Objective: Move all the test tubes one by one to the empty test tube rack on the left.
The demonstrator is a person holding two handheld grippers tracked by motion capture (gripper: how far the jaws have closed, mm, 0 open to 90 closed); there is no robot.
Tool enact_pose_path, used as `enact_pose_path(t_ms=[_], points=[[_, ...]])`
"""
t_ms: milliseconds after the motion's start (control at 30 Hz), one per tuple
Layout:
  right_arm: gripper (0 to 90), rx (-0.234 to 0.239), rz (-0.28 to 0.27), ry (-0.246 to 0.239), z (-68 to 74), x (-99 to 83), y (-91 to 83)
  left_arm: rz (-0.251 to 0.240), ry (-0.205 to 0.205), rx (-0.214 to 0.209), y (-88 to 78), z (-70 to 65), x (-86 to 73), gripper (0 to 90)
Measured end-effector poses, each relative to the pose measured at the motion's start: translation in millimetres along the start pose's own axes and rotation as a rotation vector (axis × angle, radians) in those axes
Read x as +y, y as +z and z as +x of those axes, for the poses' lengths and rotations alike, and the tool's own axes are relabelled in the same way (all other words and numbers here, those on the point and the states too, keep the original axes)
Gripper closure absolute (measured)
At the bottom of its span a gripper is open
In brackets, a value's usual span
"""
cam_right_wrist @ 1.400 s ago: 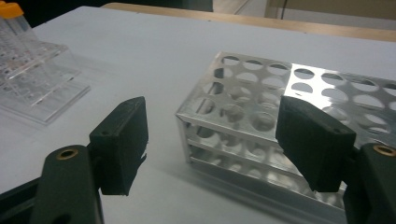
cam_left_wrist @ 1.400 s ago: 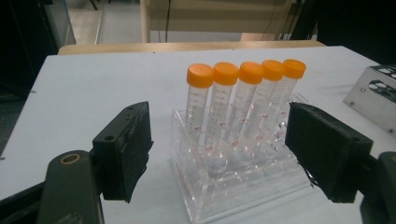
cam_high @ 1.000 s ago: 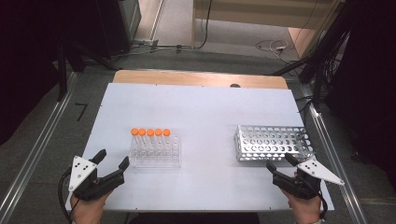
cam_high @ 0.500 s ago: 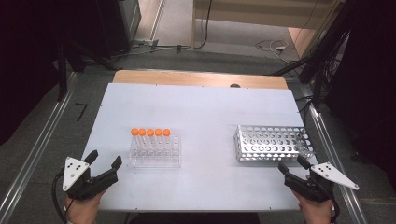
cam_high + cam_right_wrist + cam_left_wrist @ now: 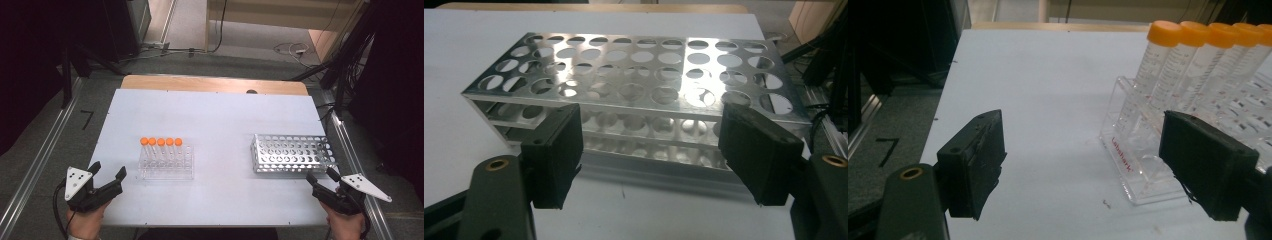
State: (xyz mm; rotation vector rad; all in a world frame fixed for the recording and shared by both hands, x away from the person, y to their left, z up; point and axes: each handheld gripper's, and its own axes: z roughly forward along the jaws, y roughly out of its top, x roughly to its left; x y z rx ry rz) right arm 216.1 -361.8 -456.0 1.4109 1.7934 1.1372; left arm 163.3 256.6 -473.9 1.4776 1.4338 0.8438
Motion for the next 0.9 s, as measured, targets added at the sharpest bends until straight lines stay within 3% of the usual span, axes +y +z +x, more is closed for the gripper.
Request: enact_pose_path(t_ms=[167, 367, 900], points=[[24.8, -0.025, 0.019, 0.012, -10.1, -3.4, 2.1, 0.042, -0.02, -0.001, 5.4, 5.4, -3.1, 18.2], [24.8, -0.046, 0.039, 0.022, -19.1, -6.3, 5.4, 0.058, -0.029, 0.02, 10.3, 10.2, -5.4, 18.2], [24.7, -0.055, 0.06, 0.017, -21.7, -9.1, 9.1, 0.108, -0.012, 0.053, 21.9, 13.7, -8.3, 18.2]])
